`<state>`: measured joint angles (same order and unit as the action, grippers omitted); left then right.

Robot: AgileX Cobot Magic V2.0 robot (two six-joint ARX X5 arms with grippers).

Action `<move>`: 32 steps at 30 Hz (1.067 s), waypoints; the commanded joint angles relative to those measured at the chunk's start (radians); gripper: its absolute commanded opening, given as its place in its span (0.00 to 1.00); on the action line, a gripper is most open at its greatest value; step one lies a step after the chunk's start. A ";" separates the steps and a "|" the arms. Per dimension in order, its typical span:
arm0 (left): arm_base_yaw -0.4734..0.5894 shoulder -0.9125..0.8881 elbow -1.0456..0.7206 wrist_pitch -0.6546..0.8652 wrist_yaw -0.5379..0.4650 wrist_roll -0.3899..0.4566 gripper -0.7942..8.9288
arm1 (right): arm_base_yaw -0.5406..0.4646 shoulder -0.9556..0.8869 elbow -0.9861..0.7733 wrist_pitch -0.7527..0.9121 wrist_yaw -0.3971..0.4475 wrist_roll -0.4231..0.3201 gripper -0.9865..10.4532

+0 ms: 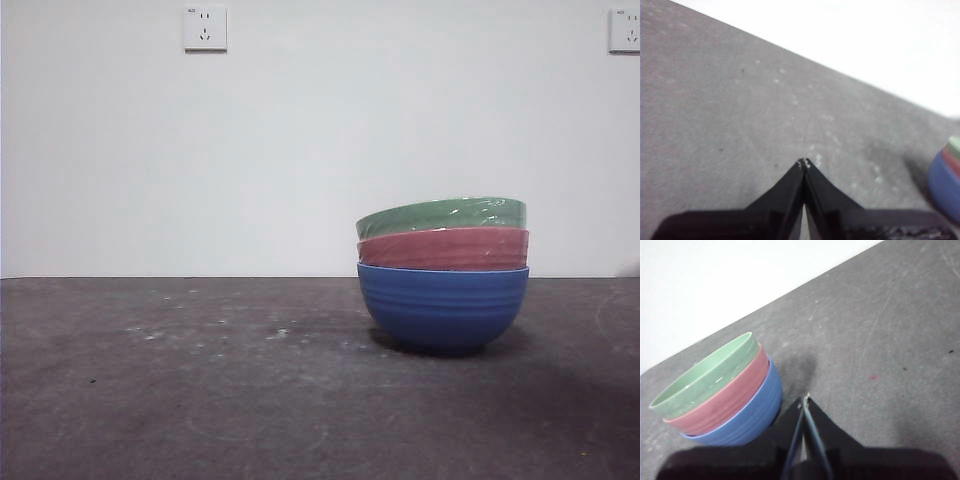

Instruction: Pick up the green bowl on the top,put the green bowl on the left,pick up the red bowl in the middle,put the red bowl on the right

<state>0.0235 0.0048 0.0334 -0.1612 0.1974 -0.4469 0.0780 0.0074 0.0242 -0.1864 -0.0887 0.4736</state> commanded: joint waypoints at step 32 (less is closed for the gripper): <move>-0.025 0.850 0.673 -0.001 0.436 0.251 0.07 | 0.001 0.686 0.723 -0.365 -0.027 -0.392 0.08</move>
<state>0.0071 0.8310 0.6922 -0.1635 0.6163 -0.2379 0.0784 0.6807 0.7372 -0.5514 -0.1101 0.1265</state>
